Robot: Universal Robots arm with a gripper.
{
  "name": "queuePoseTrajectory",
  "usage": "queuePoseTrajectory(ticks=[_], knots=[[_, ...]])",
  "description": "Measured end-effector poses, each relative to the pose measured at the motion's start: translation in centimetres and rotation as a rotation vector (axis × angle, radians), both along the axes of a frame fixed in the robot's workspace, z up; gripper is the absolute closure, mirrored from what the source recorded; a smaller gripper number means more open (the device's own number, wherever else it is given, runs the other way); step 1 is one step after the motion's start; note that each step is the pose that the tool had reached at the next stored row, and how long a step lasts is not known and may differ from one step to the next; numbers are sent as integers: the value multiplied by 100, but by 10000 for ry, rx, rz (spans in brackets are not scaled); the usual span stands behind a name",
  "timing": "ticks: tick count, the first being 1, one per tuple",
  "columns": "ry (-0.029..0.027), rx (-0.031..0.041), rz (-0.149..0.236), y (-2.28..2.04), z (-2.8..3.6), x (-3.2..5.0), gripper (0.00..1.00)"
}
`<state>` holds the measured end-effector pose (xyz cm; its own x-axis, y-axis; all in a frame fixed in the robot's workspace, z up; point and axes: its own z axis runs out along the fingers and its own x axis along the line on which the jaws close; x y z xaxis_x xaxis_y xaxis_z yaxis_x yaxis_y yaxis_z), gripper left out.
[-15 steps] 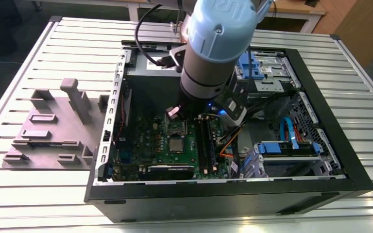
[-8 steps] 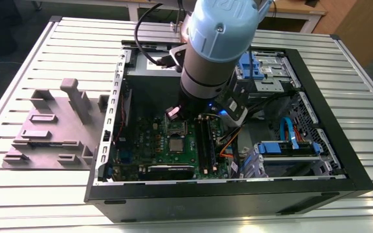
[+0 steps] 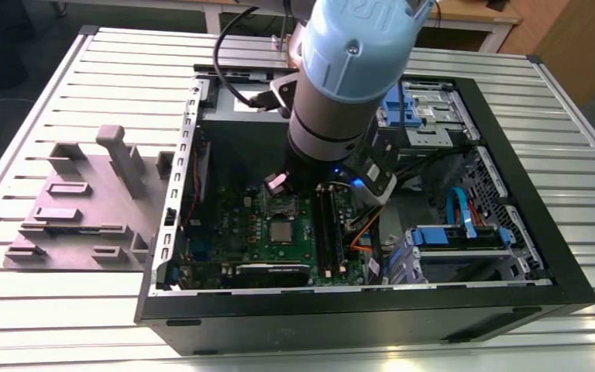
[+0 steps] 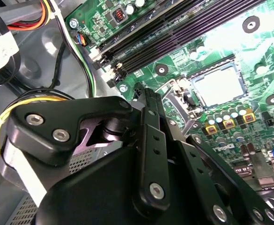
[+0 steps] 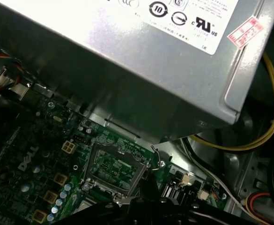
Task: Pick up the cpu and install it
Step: 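Close the cpu cover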
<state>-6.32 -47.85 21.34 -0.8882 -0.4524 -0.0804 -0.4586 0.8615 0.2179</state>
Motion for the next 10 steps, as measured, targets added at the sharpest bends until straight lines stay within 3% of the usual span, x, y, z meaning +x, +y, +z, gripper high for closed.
queuePoseTrajectory(ticks=[10], knots=[[0, 0, 40, -70, 23, 0, 90]])
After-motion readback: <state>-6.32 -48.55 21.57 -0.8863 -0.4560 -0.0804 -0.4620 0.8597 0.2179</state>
